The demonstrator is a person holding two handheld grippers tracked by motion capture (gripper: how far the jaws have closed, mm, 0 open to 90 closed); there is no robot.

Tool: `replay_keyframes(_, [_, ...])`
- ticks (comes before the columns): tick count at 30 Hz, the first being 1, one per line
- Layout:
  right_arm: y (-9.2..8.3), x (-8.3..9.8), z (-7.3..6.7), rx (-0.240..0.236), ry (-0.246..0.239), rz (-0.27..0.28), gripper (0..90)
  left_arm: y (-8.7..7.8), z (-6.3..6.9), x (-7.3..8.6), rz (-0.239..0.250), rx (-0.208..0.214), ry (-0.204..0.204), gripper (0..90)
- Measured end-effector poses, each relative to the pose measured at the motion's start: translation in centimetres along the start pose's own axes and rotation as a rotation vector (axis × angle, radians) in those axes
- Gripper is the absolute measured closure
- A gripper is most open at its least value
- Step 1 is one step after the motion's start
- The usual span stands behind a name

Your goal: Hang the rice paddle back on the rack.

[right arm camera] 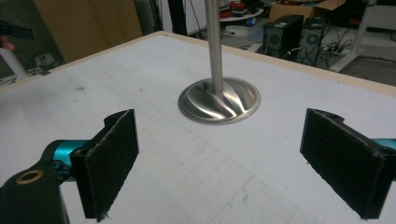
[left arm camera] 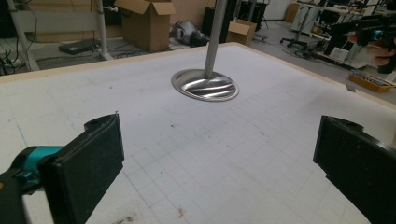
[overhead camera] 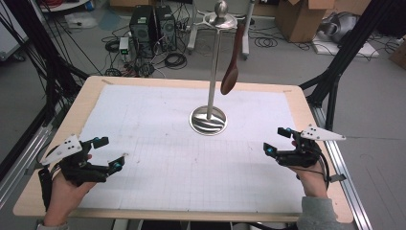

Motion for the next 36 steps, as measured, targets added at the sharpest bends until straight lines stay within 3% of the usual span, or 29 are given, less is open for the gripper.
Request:
replay_keyframes(12, [-0.9, 2.4, 0.7, 0.023, 0.04, 0.005, 10.3, 0.1, -0.2, 0.2, 0.002, -0.005, -0.009, 2.2])
replay_keyframes(26, [-1.3, 4.0, 0.8, 0.045, 0.04, 0.018, 10.3, -0.1, -0.4, 0.2, 0.007, -0.013, -0.012, 2.2])
replay_keyframes(36, [-1.4, 4.8, 1.1, 0.07, 0.068, 0.03, 10.3, 0.0, -0.7, 0.5, -0.001, -0.019, -0.016, 2.2])
Point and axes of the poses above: each handheld gripper's, and its own axes: y roughly forward along the jaws, x roughly out of its underside, z roughly to its right, the point moved 6 cm from there along y, roughly forward along the jaws, and after that the axes turned 8 degrees about -y, right-handed, at the moved point
